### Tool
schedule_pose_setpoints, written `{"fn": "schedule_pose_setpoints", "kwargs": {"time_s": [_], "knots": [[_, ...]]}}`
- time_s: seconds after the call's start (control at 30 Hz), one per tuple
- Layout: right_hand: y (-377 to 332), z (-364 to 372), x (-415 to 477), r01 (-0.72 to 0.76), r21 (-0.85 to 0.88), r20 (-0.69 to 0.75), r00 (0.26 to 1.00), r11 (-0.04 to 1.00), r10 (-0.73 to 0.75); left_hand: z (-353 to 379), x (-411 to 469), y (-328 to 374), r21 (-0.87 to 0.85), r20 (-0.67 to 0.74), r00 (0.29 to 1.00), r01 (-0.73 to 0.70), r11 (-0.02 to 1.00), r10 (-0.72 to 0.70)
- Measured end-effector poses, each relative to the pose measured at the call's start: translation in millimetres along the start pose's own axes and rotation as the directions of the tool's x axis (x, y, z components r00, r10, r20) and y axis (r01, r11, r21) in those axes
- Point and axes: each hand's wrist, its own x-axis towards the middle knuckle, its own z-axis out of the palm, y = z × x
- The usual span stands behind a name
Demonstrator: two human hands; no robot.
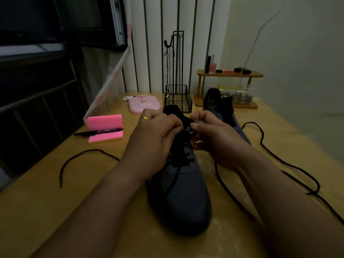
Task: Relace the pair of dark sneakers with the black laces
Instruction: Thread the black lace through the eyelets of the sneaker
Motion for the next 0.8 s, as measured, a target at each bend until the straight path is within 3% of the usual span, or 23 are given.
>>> {"fn": "schedule_pose_setpoints", "kwargs": {"time_s": [0.37, 0.5, 0.63, 0.73, 0.8], "knots": [[-4, 4, -4, 0.021, -0.070, -0.008, 1.000, 0.997, -0.022, 5, 1, 8, 0.027, -0.006, 1.000, 0.017, 0.999, -0.017], [-6, -2, -3, -0.047, 0.042, 0.014, 0.999, 0.998, 0.046, 4, 1, 7, -0.002, -0.044, 0.997, 0.065, 0.998, -0.065], [-7, -10, -5, -0.021, -0.104, 0.085, 0.996, 0.994, 0.030, 4, 0, 5, -0.005, -0.043, 0.996, 0.072, 0.997, -0.072], [-7, -7, -6, 0.013, -0.149, 0.041, 0.999, 0.989, -0.007, 4, -2, 5, -0.015, -0.042, 0.997, 0.060, 0.998, -0.061], [-11, -5, -6, 0.025, -0.049, -0.069, 0.997, 0.999, -0.028, 2, -4, 7, -0.136, -0.075, 0.992, 0.094, 0.986, -0.105]]}}
